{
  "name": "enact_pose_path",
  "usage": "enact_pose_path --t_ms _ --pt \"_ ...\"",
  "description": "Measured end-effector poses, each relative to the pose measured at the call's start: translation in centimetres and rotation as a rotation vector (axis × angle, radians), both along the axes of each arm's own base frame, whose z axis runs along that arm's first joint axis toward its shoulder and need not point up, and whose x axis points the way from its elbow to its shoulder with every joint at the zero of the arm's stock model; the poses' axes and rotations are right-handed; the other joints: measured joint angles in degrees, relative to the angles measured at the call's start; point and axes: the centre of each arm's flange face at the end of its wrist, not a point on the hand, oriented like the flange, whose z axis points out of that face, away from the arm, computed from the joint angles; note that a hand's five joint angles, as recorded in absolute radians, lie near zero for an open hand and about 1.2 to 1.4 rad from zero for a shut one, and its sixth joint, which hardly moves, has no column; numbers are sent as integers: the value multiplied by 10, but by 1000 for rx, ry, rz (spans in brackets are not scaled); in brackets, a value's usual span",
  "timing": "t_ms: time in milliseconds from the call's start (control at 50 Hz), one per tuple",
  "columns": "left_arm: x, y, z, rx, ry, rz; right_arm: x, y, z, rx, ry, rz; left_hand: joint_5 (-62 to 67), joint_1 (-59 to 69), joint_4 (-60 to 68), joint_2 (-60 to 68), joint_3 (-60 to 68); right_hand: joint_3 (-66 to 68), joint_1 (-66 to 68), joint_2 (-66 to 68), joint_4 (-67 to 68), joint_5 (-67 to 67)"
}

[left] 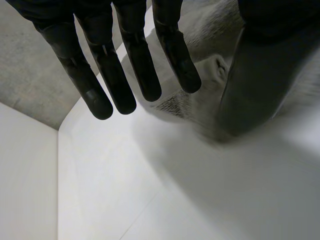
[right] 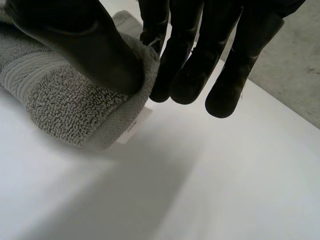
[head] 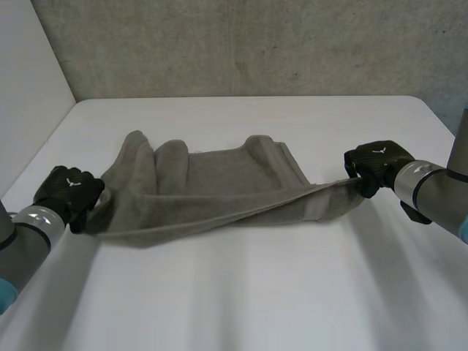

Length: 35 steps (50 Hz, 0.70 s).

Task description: Fold the towel.

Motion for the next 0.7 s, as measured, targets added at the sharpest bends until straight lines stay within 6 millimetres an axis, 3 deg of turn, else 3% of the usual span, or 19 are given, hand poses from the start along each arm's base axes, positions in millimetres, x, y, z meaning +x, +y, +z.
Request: enact_pose_path --t_ms 140,200,360,540,700 --pt "4 0 2 -1 3 8 0 0 0 -12 8 -10 -52 -50 -53 -55 -53 0 0 0 0 0" --pt "4 1 1 1 3 6 0 1 1 -15 9 -8 -148 -141 -144 -142 -145 0 0 0 4 0" --pt "5 4 -3 22 31 -50 0 2 1 -17 16 -1 -234 -221 -221 -224 -229 0 0 0 5 0" --pt "-1 18 -8 72 114 -204 3 5 -2 -10 27 13 -243 -228 -223 -231 -235 0 0 0 5 0" --pt "-1 22 -10 86 129 -232 4 6 -5 -1 28 20 -243 -228 -223 -231 -235 0 0 0 5 0"
